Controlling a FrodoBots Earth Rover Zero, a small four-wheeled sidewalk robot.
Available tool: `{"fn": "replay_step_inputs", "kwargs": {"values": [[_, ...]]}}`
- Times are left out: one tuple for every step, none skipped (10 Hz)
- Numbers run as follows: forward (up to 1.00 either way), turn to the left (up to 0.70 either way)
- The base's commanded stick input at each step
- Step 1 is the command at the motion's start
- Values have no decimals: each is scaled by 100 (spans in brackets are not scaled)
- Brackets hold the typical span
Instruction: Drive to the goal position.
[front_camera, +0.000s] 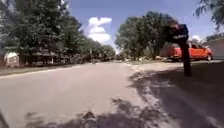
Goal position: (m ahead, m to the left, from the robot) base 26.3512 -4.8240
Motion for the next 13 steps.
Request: {"fn": "replay_step_inputs", "kwargs": {"values": [[100,3],[100,3],[100,3],[100,2],[100,1],[100,1],[100,0],[100,-8],[100,-27],[100,-32],[100,-10],[100,0],[100,0]]}}
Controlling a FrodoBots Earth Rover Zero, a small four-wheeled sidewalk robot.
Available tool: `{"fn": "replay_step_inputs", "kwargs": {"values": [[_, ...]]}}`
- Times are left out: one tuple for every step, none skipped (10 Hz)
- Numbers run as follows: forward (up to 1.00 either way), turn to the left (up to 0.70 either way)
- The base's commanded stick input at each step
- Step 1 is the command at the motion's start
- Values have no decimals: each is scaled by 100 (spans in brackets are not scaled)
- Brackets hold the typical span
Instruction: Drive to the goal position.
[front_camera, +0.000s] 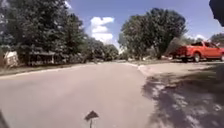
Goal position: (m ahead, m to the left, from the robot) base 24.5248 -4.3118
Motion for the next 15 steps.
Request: {"fn": "replay_step_inputs", "kwargs": {"values": [[100,0],[100,0],[100,0],[100,0],[100,0],[100,0],[100,0],[100,0],[100,0],[100,0],[100,0],[100,0],[100,0],[100,0],[100,0]]}}
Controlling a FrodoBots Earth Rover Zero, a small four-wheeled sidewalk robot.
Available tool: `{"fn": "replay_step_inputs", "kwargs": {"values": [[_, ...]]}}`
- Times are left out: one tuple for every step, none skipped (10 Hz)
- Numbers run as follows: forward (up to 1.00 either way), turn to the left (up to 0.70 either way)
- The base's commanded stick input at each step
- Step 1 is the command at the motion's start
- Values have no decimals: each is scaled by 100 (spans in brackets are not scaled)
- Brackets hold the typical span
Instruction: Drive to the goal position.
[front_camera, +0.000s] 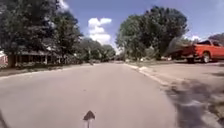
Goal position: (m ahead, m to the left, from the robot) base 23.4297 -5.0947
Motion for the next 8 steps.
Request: {"fn": "replay_step_inputs", "kwargs": {"values": [[100,-7],[100,-23],[100,-34],[100,-24],[100,-5],[100,-3],[100,-2],[100,0]]}}
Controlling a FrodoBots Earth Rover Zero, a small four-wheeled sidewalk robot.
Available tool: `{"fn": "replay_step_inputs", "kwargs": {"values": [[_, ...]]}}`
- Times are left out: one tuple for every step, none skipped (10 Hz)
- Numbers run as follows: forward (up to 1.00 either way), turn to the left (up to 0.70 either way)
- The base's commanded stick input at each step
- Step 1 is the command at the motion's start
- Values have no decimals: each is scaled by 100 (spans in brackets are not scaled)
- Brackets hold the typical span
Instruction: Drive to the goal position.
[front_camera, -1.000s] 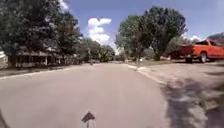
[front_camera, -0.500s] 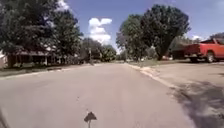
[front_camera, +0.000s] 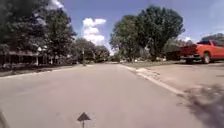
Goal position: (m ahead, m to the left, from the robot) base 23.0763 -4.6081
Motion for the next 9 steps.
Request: {"fn": "replay_step_inputs", "kwargs": {"values": [[100,0],[100,0],[100,0],[100,0],[100,0],[100,0],[100,0],[100,0],[100,0]]}}
